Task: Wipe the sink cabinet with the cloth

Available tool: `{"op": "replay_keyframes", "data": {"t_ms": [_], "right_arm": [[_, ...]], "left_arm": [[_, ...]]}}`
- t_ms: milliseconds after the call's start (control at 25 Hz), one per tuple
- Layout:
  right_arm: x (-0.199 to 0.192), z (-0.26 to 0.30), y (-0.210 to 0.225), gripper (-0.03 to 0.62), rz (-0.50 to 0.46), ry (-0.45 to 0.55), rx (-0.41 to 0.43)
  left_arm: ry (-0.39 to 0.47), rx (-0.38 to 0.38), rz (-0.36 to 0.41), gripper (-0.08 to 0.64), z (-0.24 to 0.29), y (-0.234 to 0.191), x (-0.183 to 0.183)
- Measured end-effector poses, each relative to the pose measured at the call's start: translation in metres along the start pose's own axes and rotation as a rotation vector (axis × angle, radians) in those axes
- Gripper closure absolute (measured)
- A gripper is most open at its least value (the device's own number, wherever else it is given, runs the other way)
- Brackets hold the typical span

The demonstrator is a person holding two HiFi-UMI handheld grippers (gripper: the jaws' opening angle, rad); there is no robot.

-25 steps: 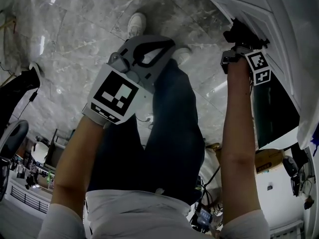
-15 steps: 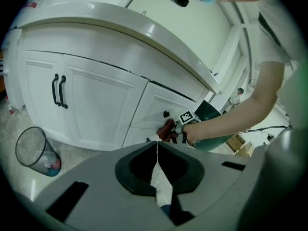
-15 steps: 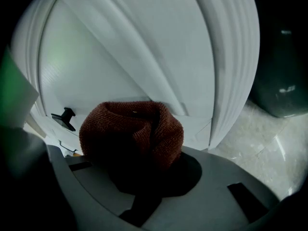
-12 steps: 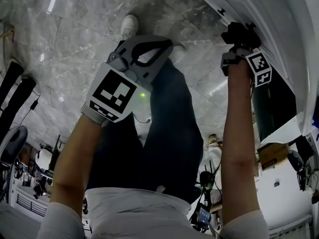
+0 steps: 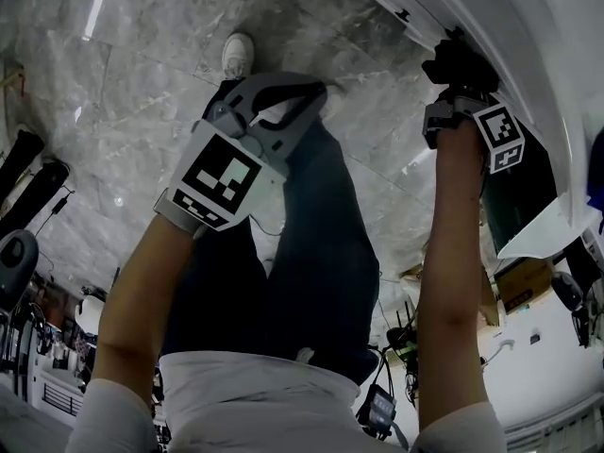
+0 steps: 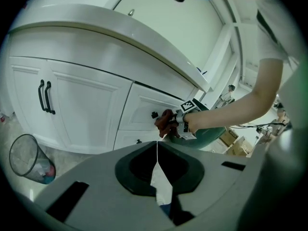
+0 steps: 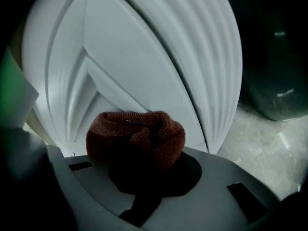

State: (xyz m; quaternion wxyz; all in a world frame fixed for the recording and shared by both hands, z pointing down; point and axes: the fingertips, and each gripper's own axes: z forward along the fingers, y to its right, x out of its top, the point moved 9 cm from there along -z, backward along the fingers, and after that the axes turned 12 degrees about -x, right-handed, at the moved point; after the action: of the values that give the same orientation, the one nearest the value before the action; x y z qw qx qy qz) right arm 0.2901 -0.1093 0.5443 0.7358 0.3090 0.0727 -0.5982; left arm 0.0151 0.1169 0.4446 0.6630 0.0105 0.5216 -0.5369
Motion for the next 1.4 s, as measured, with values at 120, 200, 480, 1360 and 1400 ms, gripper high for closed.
{"op": "replay_keyframes", "data": {"t_ms": [120, 200, 480, 1360, 1400], "right_arm": [[0.010, -0.016, -0.006, 0.549, 0.002, 0.031, 0.018], [0.012, -0.026, -0.011, 0.549, 0.005, 0.051, 0.031], [0.016, -0.056, -0.035, 0.549, 0.079, 0.124, 0.063], [0.008, -0.087, -0.107, 0.549, 0.113, 0.151, 0.186], [0.010, -0.087, -0.106, 0.549, 0.107, 0.148, 0.193]], "left_arm": [[-0.004, -0.013, 0.007, 0.548, 0.001, 0.001, 0.005], [-0.006, -0.024, 0.012, 0.548, -0.001, 0.001, 0.006], [-0.033, -0.089, 0.051, 0.548, -0.007, -0.002, 0.012], [-0.028, -0.127, 0.070, 0.548, -0.023, -0.014, 0.015], [-0.023, -0.122, 0.073, 0.548, -0.021, -0.013, 0.017]]}}
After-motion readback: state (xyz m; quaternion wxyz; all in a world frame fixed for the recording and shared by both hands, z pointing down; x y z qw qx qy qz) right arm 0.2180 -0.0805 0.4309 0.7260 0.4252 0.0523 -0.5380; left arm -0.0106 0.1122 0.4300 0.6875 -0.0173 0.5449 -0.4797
